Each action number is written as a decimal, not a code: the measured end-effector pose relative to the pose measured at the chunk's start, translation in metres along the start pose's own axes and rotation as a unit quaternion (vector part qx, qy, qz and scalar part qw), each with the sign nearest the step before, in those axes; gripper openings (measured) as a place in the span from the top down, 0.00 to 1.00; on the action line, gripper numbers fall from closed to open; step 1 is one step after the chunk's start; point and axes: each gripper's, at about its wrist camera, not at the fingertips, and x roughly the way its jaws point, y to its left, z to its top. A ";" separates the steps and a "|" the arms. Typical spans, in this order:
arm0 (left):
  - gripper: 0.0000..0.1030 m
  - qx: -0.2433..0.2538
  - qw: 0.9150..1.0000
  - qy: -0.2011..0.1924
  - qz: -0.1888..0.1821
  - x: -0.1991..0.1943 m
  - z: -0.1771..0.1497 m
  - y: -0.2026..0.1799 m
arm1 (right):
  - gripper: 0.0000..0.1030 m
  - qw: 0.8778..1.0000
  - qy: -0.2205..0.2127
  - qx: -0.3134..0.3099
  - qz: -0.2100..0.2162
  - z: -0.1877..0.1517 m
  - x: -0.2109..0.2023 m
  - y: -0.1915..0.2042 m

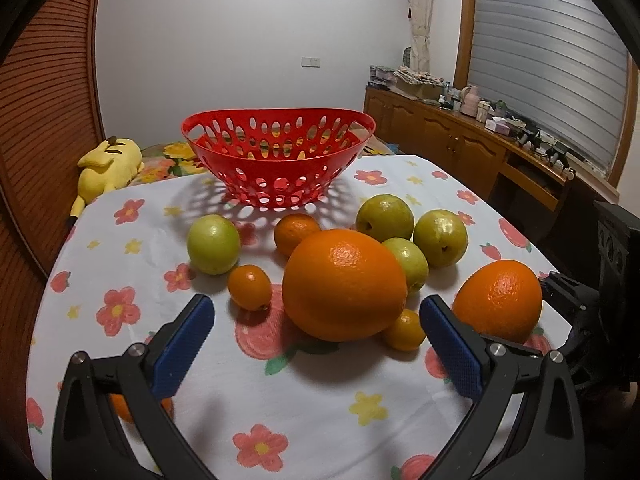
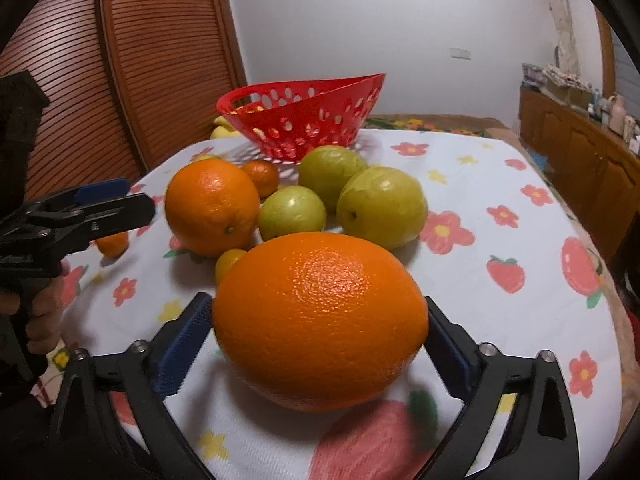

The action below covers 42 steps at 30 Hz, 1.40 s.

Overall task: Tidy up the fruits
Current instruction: 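Close right gripper on a large orange while left gripper closes on another large orange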

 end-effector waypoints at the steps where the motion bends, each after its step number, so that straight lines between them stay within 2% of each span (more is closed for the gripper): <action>1: 0.00 0.000 1.000 0.002 -0.002 0.001 0.001 0.000 | 0.04 1.000 0.000 -0.001 0.001 0.000 0.000 0.000; 5: 0.00 0.001 1.000 0.011 -0.007 0.008 0.003 -0.001 | 0.04 1.000 0.001 0.002 0.009 0.002 -0.002 -0.004; 11: 0.01 0.007 0.999 0.025 -0.021 0.020 0.011 -0.006 | 0.04 1.000 -0.009 0.003 -0.028 0.005 -0.008 -0.019; 15: 0.01 0.013 0.999 0.038 -0.028 0.029 0.017 -0.011 | 0.04 0.999 -0.004 0.009 -0.038 0.004 -0.010 -0.030; 23: 0.02 0.041 0.997 0.063 -0.025 0.043 0.026 -0.019 | 0.04 0.999 -0.004 0.007 -0.041 0.001 -0.010 -0.033; 36: 0.04 0.047 0.994 0.095 -0.022 0.063 0.018 -0.017 | 0.04 0.999 -0.003 0.005 -0.040 0.001 -0.008 -0.033; 40: 0.14 0.044 0.994 0.096 -0.027 0.065 0.017 -0.015 | 0.04 0.999 -0.004 0.002 -0.041 0.000 -0.009 -0.032; 42: 0.15 0.043 0.994 0.092 -0.029 0.064 0.016 -0.014 | 0.04 0.999 -0.004 0.002 -0.041 0.000 -0.009 -0.032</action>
